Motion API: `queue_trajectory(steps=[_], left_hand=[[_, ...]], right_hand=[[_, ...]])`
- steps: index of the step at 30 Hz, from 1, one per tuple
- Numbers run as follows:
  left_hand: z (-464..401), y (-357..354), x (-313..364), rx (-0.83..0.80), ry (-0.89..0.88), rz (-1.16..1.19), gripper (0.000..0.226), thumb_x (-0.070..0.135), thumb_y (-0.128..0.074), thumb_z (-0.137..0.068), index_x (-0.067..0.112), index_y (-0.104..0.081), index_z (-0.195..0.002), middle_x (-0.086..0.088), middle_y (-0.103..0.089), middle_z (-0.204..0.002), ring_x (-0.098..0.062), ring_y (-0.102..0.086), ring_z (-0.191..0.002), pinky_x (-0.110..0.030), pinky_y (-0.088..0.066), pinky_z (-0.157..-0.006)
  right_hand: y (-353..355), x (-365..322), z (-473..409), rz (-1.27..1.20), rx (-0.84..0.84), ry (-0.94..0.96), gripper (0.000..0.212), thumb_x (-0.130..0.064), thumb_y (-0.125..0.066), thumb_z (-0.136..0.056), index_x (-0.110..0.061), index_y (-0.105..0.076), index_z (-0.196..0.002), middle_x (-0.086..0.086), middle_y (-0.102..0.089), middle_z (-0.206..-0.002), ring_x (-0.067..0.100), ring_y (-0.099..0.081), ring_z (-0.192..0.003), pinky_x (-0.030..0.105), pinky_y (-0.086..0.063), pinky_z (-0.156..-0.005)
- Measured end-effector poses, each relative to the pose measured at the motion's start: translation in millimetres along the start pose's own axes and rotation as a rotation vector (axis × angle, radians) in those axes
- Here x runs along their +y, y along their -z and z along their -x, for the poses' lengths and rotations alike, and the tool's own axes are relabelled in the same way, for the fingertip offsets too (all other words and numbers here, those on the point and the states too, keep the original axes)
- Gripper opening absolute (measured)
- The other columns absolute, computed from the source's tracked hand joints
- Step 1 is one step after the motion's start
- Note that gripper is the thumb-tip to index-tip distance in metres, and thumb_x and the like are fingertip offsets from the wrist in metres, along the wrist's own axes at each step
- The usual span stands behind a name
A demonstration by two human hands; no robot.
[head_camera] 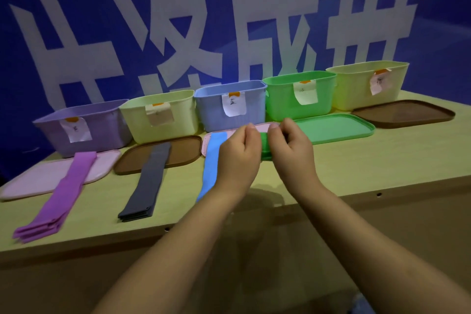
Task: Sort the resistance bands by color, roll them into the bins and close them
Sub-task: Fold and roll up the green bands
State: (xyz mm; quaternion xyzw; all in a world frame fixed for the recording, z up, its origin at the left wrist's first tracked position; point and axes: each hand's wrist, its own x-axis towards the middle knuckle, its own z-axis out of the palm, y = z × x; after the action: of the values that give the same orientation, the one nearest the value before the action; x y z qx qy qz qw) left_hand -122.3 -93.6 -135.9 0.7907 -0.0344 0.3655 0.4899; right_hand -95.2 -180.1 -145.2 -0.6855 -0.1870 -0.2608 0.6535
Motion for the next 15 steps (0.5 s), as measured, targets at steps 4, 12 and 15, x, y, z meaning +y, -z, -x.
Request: queue_trajectory(steps=[4,12,15], left_hand=[[-38,-17,-18,-0.146,0.003,0.049,0.050,0.049,-0.038,-0.097,0.003,-0.052,-0.086,-0.006,-0.047,-0.067,-0.018,-0.043,-0.064,-0.034,-0.035,-0.060],[-153,-54,-66,-0.568,0.207,0.286,0.047,0.066,-0.035,-0.075,0.032,-0.049,-0.104,-0.011,-0.063,-0.094,-0.017,-0.069,-0.070,-0.031,-0.058,-0.062],[-189,-59,-71,-0.716,0.223,0.223,0.043,0.059,-0.068,-0.075,0.040,-0.049,-0.108,0.003,-0.064,-0.101,-0.016,-0.068,-0.090,-0.033,-0.058,-0.076]], right_hand=[[-6,18,-45,-0.006,-0.028,-0.041,0.037,-0.019,-0.051,-0.094,-0.022,-0.034,-0.062,-0.009,-0.033,-0.054,0.003,-0.030,-0.049,0.020,-0.025,-0.048],[-20,81,-155,-0.025,-0.055,-0.277,0.008,-0.027,-0.050,-0.094,-0.028,-0.047,-0.086,0.004,-0.058,-0.075,0.017,-0.055,-0.066,0.038,-0.047,-0.063],[-19,86,-187,-0.029,-0.020,-0.414,0.006,-0.027,-0.051,-0.094,-0.024,-0.049,-0.089,0.001,-0.052,-0.073,0.011,-0.050,-0.062,0.030,-0.041,-0.059]])
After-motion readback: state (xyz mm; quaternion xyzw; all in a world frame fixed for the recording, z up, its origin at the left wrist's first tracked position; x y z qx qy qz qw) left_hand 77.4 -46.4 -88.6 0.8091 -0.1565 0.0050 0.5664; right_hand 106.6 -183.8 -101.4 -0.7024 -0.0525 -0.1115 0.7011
